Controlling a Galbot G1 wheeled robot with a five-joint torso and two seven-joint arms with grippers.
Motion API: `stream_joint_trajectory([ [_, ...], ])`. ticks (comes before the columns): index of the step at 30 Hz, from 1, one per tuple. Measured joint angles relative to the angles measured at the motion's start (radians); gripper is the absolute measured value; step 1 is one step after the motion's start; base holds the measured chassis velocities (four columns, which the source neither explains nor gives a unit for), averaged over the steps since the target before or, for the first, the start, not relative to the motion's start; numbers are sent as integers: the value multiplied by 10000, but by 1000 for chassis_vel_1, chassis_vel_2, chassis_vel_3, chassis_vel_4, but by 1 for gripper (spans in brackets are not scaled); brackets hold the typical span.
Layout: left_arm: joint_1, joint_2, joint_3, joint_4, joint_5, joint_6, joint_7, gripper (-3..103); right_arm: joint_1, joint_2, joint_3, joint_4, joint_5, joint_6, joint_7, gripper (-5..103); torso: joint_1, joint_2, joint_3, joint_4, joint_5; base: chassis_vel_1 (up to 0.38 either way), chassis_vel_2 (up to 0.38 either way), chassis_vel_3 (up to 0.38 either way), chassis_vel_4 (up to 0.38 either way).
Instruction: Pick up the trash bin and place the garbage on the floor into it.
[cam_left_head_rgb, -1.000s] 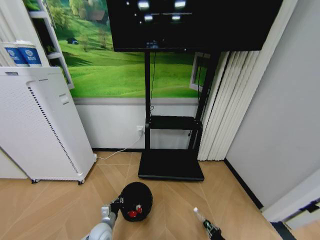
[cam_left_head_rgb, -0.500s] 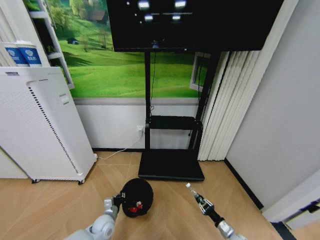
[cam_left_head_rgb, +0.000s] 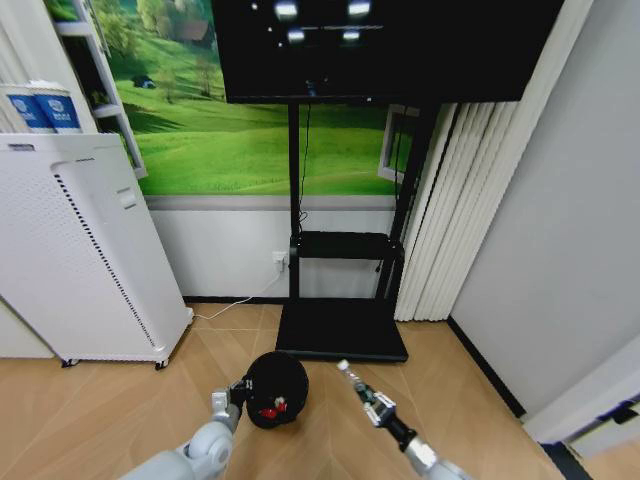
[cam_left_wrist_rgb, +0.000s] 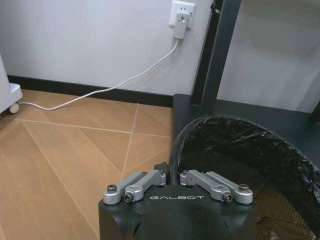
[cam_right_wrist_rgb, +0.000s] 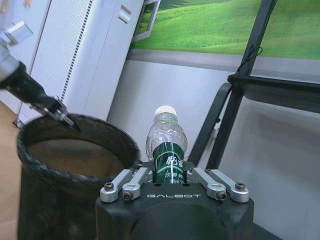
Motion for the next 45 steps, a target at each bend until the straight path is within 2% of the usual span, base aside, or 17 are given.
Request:
stream_joint_trajectory([
  [7, -460, -434, 496, 270, -64, 22, -99, 7, 358, 426, -438, -221, 413, -2, -260, 25, 0, 0, 0, 0, 1, 0, 0, 0, 0],
  [18, -1009, -1231, 1289, 711, -180, 106, -457, 7, 959, 1166, -1201, -725, 808, -3, -211, 25, 0, 0, 0, -1, 2, 0, 0, 0, 0],
  [27, -1387, -1850, 1799, 1227, -249, 110, -554, 7, 1886, 1340, -1794, -778, 1336, -3, -252, 25, 0, 0, 0, 0, 2, 0, 0, 0, 0],
  [39, -1696, -2308, 2055, 1589, -432, 110, -657, 7, 1877, 1528, -2187, -900, 1268, -3, -194, 22, 0, 0, -1, -1, 2, 0, 0, 0, 0],
  [45, -1776, -2454, 2237, 1680, -481, 110, -695, 7, 1723, 1476, -1980, -941, 1197, -6, -181, 44, 0, 0, -1, -2, 2, 0, 0, 0, 0],
])
